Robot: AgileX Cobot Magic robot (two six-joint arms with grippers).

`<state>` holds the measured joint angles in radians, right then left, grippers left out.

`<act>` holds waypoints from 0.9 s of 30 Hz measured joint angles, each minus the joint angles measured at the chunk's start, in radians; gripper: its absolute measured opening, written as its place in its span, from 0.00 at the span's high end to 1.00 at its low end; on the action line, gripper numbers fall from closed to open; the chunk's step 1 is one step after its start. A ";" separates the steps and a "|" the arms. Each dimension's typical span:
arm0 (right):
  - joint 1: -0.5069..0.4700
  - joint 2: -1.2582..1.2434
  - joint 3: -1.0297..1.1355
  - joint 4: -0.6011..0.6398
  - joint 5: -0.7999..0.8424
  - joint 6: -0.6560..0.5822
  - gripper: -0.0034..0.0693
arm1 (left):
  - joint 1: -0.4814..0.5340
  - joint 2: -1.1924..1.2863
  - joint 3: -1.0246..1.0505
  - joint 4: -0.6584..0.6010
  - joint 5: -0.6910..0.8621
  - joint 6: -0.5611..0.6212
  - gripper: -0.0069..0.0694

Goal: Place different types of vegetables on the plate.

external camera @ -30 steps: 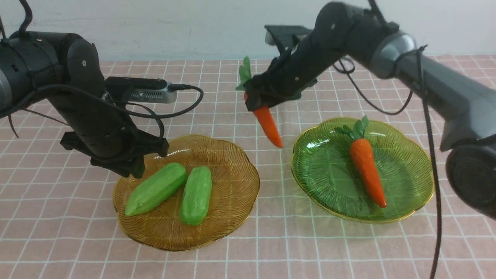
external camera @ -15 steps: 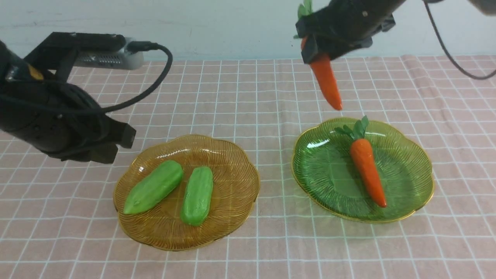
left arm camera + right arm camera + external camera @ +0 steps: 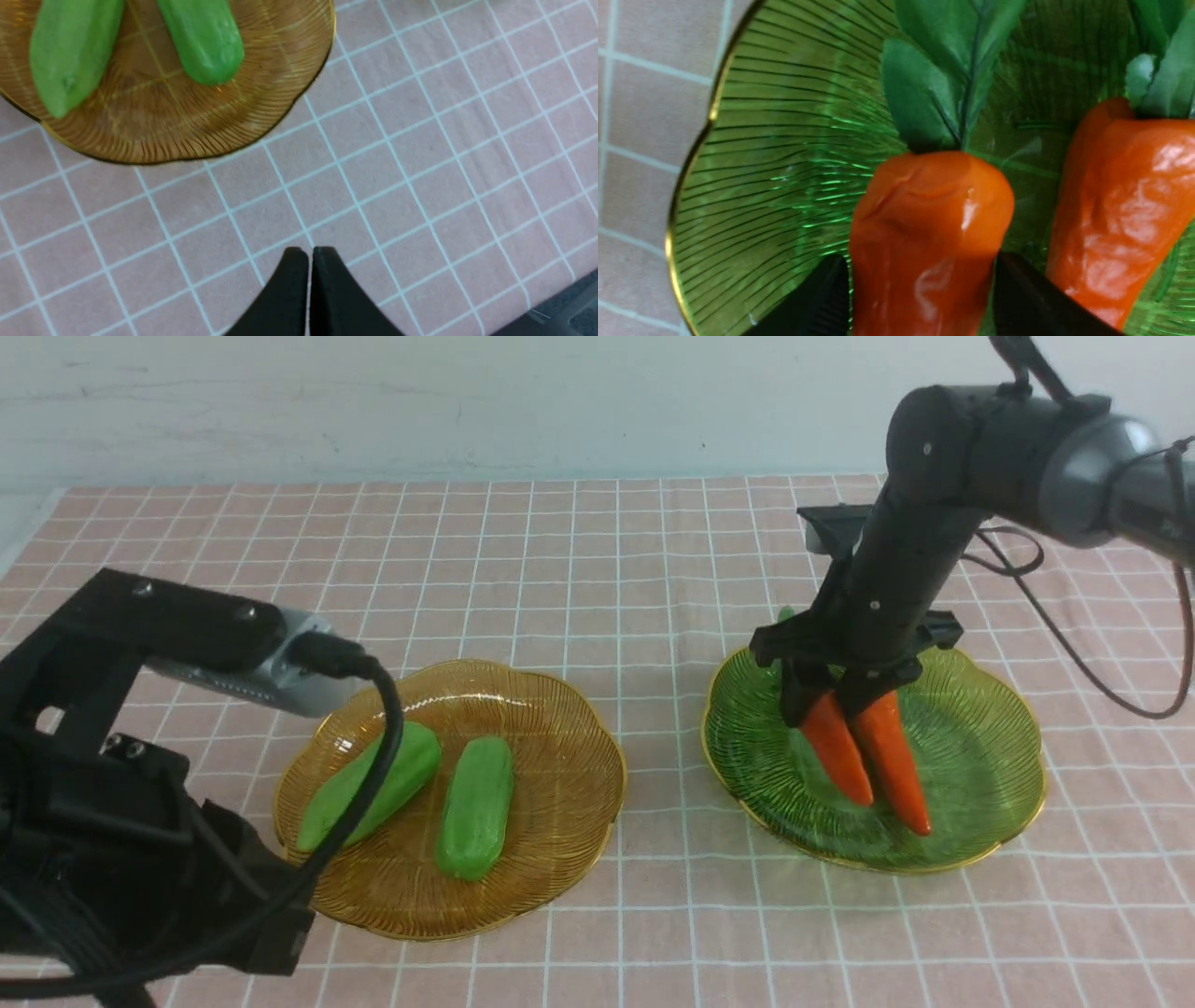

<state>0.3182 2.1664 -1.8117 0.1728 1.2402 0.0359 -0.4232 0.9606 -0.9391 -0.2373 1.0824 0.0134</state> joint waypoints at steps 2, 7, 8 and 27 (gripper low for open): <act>-0.001 0.001 0.000 -0.019 -0.001 0.002 0.38 | -0.002 -0.016 0.014 0.000 0.004 -0.008 0.91; -0.002 -0.042 0.000 -0.079 -0.004 -0.036 0.22 | -0.003 -0.035 0.022 0.000 0.007 -0.013 0.91; -0.002 -0.071 0.001 -0.081 -0.004 -0.036 0.21 | -0.003 -0.035 0.022 0.000 0.007 -0.013 0.91; -0.002 -1.285 0.490 -0.115 -0.240 -0.047 0.97 | -0.003 -0.036 0.022 0.003 -0.121 -0.021 0.91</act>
<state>0.3162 0.8818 -1.3221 0.0581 1.0004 -0.0114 -0.4264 0.9249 -0.9168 -0.2347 0.9616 -0.0074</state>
